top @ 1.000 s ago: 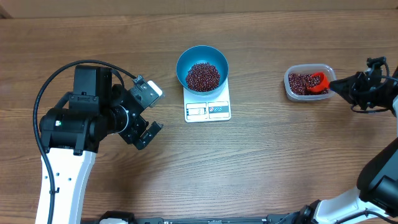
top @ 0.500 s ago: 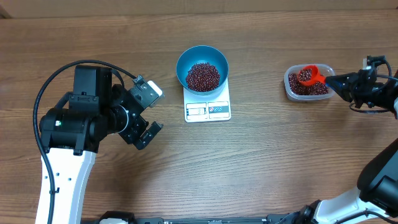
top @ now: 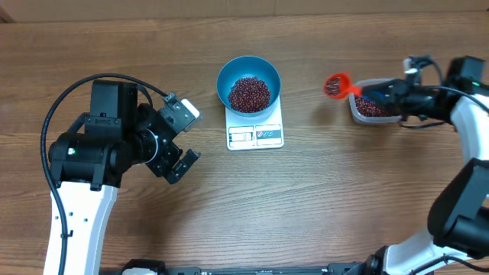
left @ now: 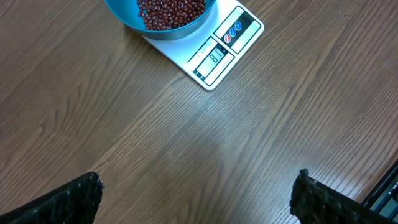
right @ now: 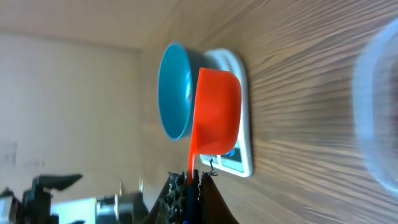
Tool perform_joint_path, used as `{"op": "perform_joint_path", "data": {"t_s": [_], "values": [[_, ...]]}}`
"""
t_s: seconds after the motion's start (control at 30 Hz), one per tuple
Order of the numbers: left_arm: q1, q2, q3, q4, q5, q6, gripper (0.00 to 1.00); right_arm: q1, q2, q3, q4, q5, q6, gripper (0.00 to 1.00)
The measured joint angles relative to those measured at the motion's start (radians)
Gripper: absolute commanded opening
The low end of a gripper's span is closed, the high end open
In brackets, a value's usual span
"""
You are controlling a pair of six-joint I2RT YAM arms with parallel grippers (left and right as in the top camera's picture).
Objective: Scoop item into bowl and weigh 150g on scale
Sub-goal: 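Lift the filled scoop and carry it over the teal bowl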
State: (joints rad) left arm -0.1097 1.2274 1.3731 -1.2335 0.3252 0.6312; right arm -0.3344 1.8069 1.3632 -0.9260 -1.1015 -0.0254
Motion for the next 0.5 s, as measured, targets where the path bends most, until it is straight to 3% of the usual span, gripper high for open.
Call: {"op": "perform_joint_path", "data": {"t_s": [0.5], "values": [[0.0, 0.0, 0.0, 0.0, 0.0, 0.0, 1.0, 0.227, 0.0, 0.0, 0.142, -0.047, 0.065, 0.04]]}}
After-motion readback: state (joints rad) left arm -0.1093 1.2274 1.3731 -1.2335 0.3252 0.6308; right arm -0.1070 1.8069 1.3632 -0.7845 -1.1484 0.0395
